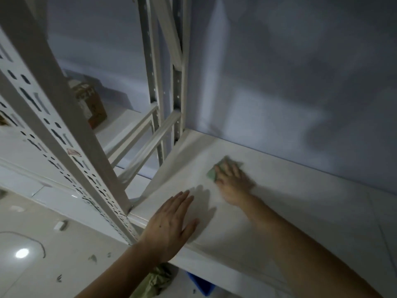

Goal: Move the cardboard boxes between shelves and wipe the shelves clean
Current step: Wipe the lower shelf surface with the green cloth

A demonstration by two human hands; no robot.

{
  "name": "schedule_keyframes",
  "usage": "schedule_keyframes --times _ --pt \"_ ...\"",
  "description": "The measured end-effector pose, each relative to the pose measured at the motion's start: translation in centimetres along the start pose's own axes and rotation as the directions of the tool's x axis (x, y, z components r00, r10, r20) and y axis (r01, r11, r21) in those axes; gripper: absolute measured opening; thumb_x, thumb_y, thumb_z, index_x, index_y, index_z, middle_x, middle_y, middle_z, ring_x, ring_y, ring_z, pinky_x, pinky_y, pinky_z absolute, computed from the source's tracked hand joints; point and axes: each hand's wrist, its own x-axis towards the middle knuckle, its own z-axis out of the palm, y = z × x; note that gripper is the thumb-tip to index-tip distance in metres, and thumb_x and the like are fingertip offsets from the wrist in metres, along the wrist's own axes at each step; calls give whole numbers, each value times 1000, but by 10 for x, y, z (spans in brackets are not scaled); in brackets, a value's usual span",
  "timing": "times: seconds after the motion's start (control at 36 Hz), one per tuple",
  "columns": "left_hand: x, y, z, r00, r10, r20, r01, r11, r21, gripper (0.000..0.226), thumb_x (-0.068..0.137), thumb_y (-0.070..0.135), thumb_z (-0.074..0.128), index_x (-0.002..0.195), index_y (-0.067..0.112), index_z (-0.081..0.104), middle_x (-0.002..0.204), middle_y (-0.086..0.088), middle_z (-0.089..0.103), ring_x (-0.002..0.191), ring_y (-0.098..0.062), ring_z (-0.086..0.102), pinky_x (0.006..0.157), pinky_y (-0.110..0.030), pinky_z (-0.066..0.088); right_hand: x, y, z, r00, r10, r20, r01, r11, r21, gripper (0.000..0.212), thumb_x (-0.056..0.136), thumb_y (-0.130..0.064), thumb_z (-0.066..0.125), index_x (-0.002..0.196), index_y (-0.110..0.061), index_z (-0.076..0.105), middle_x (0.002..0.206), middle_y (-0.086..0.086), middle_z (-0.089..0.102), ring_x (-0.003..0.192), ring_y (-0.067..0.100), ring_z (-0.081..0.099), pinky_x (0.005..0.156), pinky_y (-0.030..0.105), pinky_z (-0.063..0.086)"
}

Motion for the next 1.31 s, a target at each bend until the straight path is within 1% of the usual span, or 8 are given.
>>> schedule_keyframes --times 0.14,0.22,0.39,0.58,0.72,0.92,1.08,1.31 --pt "4 10 0 999 5 -35 -7 999 -48 70 102 67 20 159 29 31 165 8 27 151 -2 15 127 -29 10 -67 -52 26 879 -471 75 472 882 3 63 104 -48 20 156 -40 -15 165 -9 -22 150 18 -28 125 40 -13" --pt "5 23 -4 999 -2 -39 2 1000 -4 71 102 68 15 160 30 26 162 14 12 152 -2 11 126 -26 4 -66 -11 16 826 -560 62 563 817 -124 53 104 -46 25 156 -41 30 169 -6 19 157 22 -1 124 31 -10" --pt "-2 45 1 995 -104 -11 104 994 24 83 94 74 0 163 31 13 171 10 5 154 -3 -1 121 -22 -6 -9 144 -1 983 -182 -4 166 908 -384 56 90 -19 29 122 1 71 132 21 65 126 50 57 98 62 51" --pt "-11 80 11 994 -111 -6 111 993 27 71 103 66 19 164 29 13 169 10 2 150 0 -6 117 -20 -11 -43 78 7 957 -285 -54 269 941 -208 57 98 -31 31 144 -7 54 152 26 45 140 53 38 116 65 32" --pt "3 106 12 998 -53 -20 54 998 21 86 92 77 -1 163 31 11 169 12 11 156 -6 7 120 -19 -5 -119 26 25 852 -516 91 521 853 -43 65 98 -48 6 160 -34 -9 162 -8 -27 146 16 -34 116 31 -28" --pt "0 122 29 1000 -19 -11 19 1000 6 70 103 69 18 163 32 17 168 14 5 152 0 1 116 -19 -13 -60 168 6 987 -153 -46 145 980 -139 52 100 -28 32 138 -6 61 146 21 54 137 43 50 118 45 30" --pt "-21 113 44 991 79 104 -96 981 167 63 105 62 38 150 20 51 158 2 45 144 -13 44 121 -34 13 -38 186 -19 982 176 74 -172 983 -58 80 94 -49 -6 162 -13 14 170 13 7 156 38 6 125 53 10" --pt "-29 123 38 988 132 78 -138 986 88 68 107 61 28 151 14 49 155 -4 49 143 -19 46 119 -38 23 -164 48 33 952 -290 99 289 957 23 79 85 -56 -5 161 -34 -6 163 -11 -23 150 19 -29 122 37 -14"
